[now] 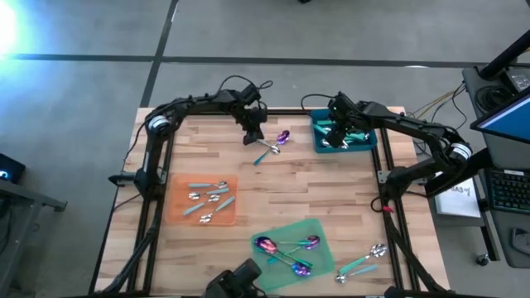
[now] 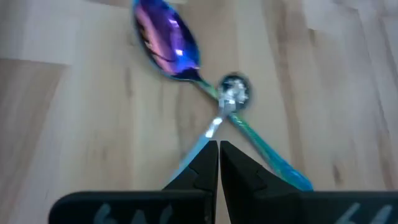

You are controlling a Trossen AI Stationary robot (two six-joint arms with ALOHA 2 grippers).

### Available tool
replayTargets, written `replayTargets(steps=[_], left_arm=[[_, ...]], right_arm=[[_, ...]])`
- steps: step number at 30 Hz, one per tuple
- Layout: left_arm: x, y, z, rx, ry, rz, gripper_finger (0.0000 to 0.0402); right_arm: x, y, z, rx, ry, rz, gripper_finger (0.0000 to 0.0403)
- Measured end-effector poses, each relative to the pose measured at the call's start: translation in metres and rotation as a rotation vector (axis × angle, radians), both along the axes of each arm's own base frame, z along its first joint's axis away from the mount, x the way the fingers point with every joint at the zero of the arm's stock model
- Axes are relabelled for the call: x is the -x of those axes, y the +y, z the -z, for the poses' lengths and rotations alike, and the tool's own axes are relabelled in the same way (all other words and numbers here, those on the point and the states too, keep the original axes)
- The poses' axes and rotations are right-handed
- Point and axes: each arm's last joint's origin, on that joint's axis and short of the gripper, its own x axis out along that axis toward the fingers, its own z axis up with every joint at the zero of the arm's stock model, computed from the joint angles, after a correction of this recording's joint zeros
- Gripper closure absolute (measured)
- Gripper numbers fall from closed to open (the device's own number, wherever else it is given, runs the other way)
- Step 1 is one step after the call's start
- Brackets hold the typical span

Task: Sort silverware by color (type)
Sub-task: Put the top blue spoon into the orange bin

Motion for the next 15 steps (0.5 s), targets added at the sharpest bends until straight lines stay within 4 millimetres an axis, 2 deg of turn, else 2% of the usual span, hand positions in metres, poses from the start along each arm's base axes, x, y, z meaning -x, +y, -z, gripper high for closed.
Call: replayTargets(steps=[8,12,15], left_arm=[[-0.009,0.013,0.026,0.056,0.104,-0.026,0.0401],[-0.009,0.014,0.021,0.096,0.160,0.000,0.0402],[-0.001,0.008,0.022,0.152,0.248,0.033,0.0401]], right_arm=[[0.000,0.000,0.000,0.001,-0.001,0.000,0.0255],[0.000,0.000,0.000,0.003,-0.003,0.000,0.0255],[0.000,0.000,0.000,0.003,-0.003,0.000,0.0255]])
